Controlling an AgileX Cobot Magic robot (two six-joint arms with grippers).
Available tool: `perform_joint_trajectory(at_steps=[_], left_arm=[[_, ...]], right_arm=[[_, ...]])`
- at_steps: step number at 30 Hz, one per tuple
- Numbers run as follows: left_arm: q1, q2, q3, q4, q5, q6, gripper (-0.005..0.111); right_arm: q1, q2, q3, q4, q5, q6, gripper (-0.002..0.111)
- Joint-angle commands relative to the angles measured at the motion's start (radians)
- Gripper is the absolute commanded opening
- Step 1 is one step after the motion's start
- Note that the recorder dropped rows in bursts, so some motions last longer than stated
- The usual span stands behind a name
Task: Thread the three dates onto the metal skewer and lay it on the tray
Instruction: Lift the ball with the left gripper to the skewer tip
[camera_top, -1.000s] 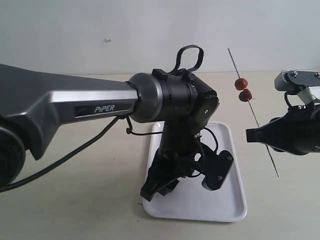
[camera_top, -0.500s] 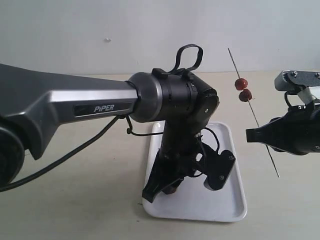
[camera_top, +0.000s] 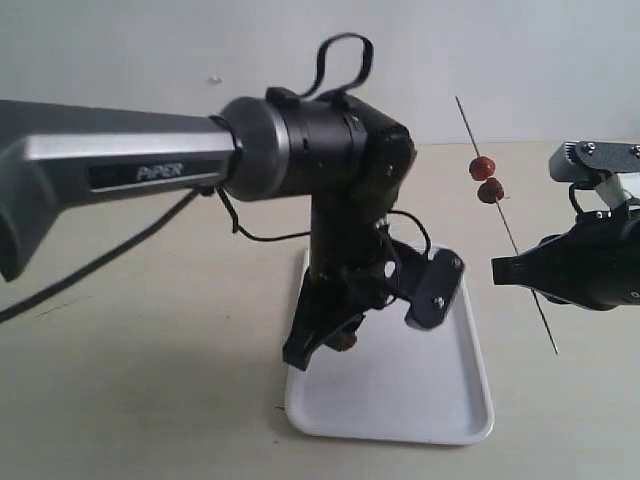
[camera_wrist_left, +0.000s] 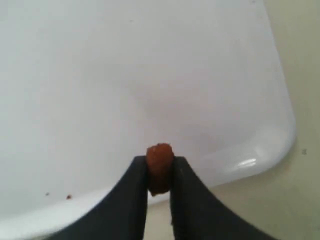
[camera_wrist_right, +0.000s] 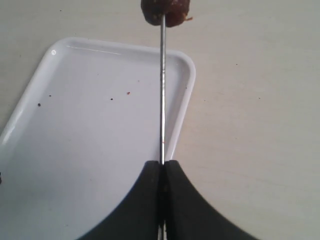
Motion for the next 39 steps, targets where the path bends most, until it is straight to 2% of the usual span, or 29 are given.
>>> perform_joint_trajectory(at_steps=[1,3,10,16,19,22,27,39], left_arm=[[0.072,-0.07,0.0,-0.126,-0.081,-0.031,0.013],[0.112,-0.095,0.0,-0.232,-0.106,-0.031,0.013],[0.281,-0.131,0.0,-0.818,-0.167,-0.029,0.013],[0.42,-0.118,0.0,-1.295,-0.166,-0.074,0.013],[0.471,-0.112,0.0,-1.487,-0.164,-0.087,0.013],[0.499,-0.099,0.0,-1.644,-0.164,-0.174,0.013],[0.507,-0.071,0.0,-1.677,-0.202,-0.32,0.013],[0.527,0.03,0.0,-1.734,-0.265,-0.393,0.013]], right_arm=[[-0.002,-0.003,-0.003,-0.012,0.057,-0.001,0.0],[-0.002,-0.003,-0.003,-0.021,0.076,-0.001,0.0],[-0.002,-0.003,0.01,-0.028,0.116,0.001,0.0],[-0.002,-0.003,0.025,-0.031,0.179,0.001,0.0],[-0.002,-0.003,0.026,-0.031,0.186,0.001,0.0],[-0.002,-0.003,0.026,-0.031,0.219,0.001,0.0],[-0.002,-0.003,0.026,-0.011,0.284,-0.012,0.0],[-0.002,-0.003,0.026,0.002,0.38,-0.027,0.0]])
